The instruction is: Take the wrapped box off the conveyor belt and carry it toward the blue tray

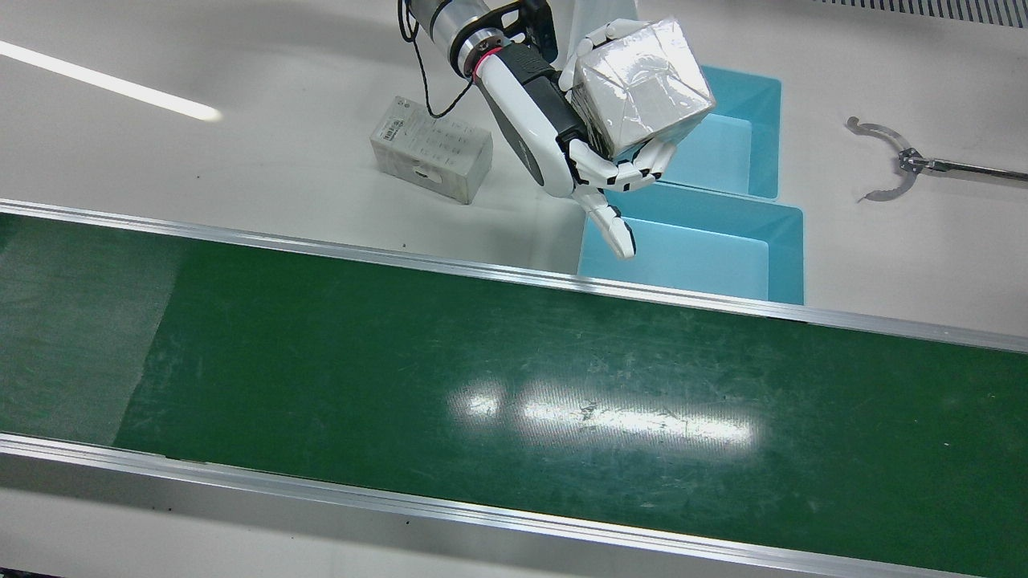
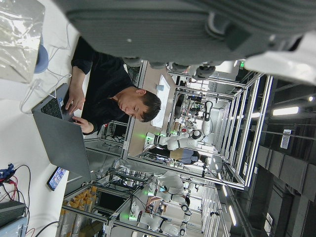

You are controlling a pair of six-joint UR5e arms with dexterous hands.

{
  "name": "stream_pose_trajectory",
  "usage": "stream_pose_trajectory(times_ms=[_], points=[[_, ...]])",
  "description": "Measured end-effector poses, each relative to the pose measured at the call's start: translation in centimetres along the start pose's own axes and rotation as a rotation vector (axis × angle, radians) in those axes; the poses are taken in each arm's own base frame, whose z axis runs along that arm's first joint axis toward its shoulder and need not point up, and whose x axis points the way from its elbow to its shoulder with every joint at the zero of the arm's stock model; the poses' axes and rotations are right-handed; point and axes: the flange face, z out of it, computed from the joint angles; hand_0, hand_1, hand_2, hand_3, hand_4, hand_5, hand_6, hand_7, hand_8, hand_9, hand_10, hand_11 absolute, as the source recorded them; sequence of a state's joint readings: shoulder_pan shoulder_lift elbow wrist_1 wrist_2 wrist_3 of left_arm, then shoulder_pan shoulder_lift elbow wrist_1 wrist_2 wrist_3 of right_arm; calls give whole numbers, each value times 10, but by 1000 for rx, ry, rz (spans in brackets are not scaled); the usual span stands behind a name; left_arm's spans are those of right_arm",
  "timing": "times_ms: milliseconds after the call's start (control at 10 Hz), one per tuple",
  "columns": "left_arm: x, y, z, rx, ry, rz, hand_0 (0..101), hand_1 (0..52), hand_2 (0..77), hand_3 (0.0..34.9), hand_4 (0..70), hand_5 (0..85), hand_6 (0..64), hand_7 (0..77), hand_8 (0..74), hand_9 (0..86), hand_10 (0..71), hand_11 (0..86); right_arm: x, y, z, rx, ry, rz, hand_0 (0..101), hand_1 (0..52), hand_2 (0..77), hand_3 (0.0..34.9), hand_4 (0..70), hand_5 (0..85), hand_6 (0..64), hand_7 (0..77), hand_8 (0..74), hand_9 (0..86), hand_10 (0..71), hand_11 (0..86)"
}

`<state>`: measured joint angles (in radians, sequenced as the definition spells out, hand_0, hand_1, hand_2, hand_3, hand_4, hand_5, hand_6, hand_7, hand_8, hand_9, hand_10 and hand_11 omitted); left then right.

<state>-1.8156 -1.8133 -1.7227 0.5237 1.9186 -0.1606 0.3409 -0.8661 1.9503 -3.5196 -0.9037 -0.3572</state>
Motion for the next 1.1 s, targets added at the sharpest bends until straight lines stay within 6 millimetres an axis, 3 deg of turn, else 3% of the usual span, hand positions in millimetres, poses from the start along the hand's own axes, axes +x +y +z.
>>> stream_pose_trajectory(times_ms=[100,200,400,500,600,700,800,1100], points=[[0,0,0,0,0,0,0,0,11,0,0,11,0,0,0,0,5,0,3,4,-3,-1,6,6,459,38,322,48,136,535,224,344,0,16,0,33],[0,0,0,0,0,0,0,0,11,0,0,11,0,0,0,0,5,0,3,8,-6,1,10,8,488,38,322,118,22,507,33,153,0,16,0,22],[0,0,0,0,0,0,0,0,5,0,0,11,0,0,0,0,0,0,-2,18,-13,9,17,5,488,38,322,118,22,507,33,153,0,16,0,22],[0,0,0,0,0,0,0,0,5,0,0,11,0,5,0,0,0,0,-6,22,-16,9,17,6,531,251,382,220,0,136,0,82,0,16,0,16],[0,0,0,0,0,0,0,0,5,0,0,11,0,5,0,0,5,0,-11,26,-19,10,18,6,531,251,382,220,0,136,0,82,0,16,0,16],[0,0,0,0,0,0,0,0,5,0,0,11,0,0,0,0,0,0,-15,31,-23,12,18,4,527,164,284,253,0,38,0,76,0,16,0,11],[0,0,0,0,0,0,0,0,5,0,0,11,0,0,0,0,0,0,-20,34,-26,15,19,2,518,207,229,304,0,22,0,65,0,16,0,11],[0,0,0,0,0,0,0,0,5,0,0,11,0,0,0,0,5,0,-35,33,-39,24,20,-10,509,207,229,306,0,22,0,71,0,16,0,11]])
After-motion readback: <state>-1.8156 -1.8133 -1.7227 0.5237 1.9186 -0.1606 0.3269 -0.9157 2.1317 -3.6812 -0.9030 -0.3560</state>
